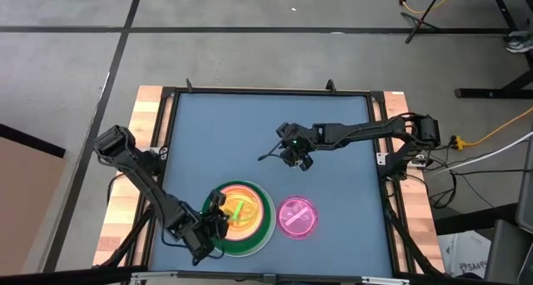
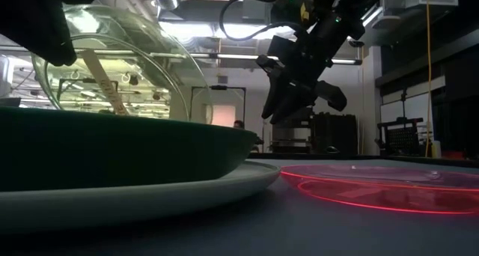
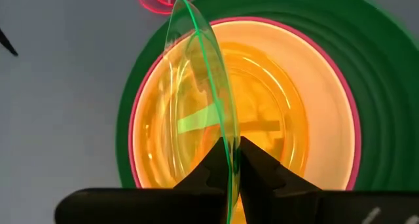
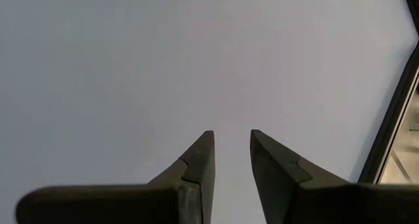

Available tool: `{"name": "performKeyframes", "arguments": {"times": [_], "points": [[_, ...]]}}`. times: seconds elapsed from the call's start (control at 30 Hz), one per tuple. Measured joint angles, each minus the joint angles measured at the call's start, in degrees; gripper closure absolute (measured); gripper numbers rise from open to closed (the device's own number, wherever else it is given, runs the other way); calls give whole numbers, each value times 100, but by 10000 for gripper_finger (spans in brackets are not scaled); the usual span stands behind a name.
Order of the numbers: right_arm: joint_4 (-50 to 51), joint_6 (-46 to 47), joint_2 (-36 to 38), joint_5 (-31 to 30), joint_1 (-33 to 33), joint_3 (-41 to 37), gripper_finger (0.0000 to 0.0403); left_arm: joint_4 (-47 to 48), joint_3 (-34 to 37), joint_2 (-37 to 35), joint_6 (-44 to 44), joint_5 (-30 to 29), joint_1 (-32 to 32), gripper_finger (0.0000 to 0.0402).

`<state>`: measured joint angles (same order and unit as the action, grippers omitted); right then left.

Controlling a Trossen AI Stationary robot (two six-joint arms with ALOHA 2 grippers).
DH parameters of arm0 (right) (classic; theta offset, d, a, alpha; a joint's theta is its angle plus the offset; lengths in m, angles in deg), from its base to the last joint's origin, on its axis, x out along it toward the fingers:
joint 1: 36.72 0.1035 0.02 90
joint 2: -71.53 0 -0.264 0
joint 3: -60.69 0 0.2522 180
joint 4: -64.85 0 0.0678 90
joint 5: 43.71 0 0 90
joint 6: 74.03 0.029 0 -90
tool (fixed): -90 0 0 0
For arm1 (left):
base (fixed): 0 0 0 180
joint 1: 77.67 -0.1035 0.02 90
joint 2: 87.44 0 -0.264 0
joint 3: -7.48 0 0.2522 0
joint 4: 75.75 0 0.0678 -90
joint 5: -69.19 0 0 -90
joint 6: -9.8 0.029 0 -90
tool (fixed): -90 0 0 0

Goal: Stack plastic plates
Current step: Stack the light green plate on top of the orange plate

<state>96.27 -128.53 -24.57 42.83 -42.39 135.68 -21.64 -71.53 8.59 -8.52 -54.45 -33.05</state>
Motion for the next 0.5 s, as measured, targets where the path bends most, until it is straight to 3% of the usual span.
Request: {"name": "performKeyframes", "arguments": {"times": [0.27,0.5], "points": [[1,0,0,0,0,0,313,-4,0,0,-842,151,-118,389],[3,0,-1,0,0,0,313,-6,0,0,-1015,175,-165,389]]}}
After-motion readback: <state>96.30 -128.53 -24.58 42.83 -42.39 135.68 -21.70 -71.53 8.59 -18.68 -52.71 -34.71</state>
